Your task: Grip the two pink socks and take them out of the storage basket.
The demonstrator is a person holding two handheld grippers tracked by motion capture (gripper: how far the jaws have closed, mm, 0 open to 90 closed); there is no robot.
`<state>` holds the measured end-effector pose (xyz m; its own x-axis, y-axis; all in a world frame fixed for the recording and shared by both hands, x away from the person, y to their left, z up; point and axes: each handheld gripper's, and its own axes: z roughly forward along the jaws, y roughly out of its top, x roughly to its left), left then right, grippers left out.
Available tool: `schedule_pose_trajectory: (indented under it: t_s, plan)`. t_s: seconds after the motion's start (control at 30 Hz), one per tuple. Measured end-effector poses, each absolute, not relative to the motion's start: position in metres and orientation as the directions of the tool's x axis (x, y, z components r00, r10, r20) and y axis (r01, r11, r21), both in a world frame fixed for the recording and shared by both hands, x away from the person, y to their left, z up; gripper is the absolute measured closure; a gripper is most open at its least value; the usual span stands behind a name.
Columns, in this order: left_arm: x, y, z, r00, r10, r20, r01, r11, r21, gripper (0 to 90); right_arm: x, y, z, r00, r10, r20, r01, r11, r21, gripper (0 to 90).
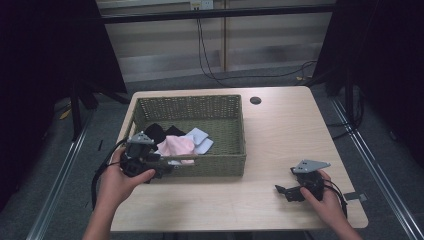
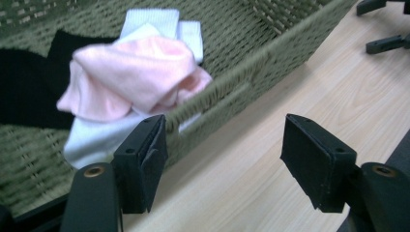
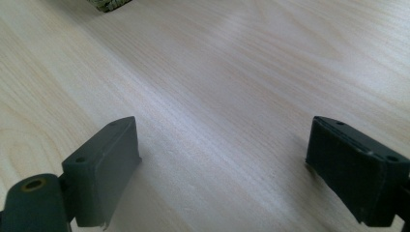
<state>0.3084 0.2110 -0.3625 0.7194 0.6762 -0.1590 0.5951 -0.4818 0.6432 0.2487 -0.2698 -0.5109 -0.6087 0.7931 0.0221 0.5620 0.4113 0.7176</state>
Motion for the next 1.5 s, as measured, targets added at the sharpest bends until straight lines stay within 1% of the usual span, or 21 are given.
schedule_pose_trajectory:
  t_s: [0.3,0.5,0.73,0.77,1.03,1.3,1.43,1.5]
  plan:
    - [0.331,0.207,-0.352,0.704,0.692,-0.163,0.616,-0.479,0.625,33.1,0.249,-0.27,-0.511,-0.608,0.794,0.023,0.563,0.411,0.717,10.8]
    - [0.353,0.203,-0.357,0.677,0.712,-0.187,0.658,-0.471,0.588,33.0,0.249,-0.27,-0.511,-0.608,0.793,0.023,0.563,0.411,0.717,10.8]
    - [0.38,0.196,-0.362,0.665,0.724,-0.183,0.682,-0.489,0.543,32.8,0.249,-0.27,-0.511,-0.609,0.793,0.022,0.562,0.411,0.718,10.8]
    - [0.388,0.195,-0.364,0.654,0.732,-0.192,0.694,-0.478,0.538,32.8,0.249,-0.27,-0.511,-0.608,0.793,0.022,0.562,0.411,0.718,10.8]
    - [0.411,0.195,-0.381,0.615,0.762,-0.202,0.736,-0.463,0.494,32.8,0.249,-0.27,-0.511,-0.606,0.795,0.024,0.564,0.408,0.718,10.8]
    - [0.423,0.197,-0.403,0.564,0.789,-0.243,0.788,-0.426,0.445,33.7,0.249,-0.27,-0.511,-0.606,0.795,0.025,0.564,0.407,0.718,10.7]
    - [0.428,0.196,-0.407,0.546,0.8,-0.25,0.802,-0.411,0.434,32.3,0.249,-0.27,-0.511,-0.606,0.795,0.024,0.564,0.407,0.719,10.8]
    - [0.432,0.196,-0.41,0.536,0.801,-0.266,0.811,-0.4,0.427,31.7,0.249,-0.27,-0.511,-0.607,0.795,0.023,0.563,0.408,0.719,10.7]
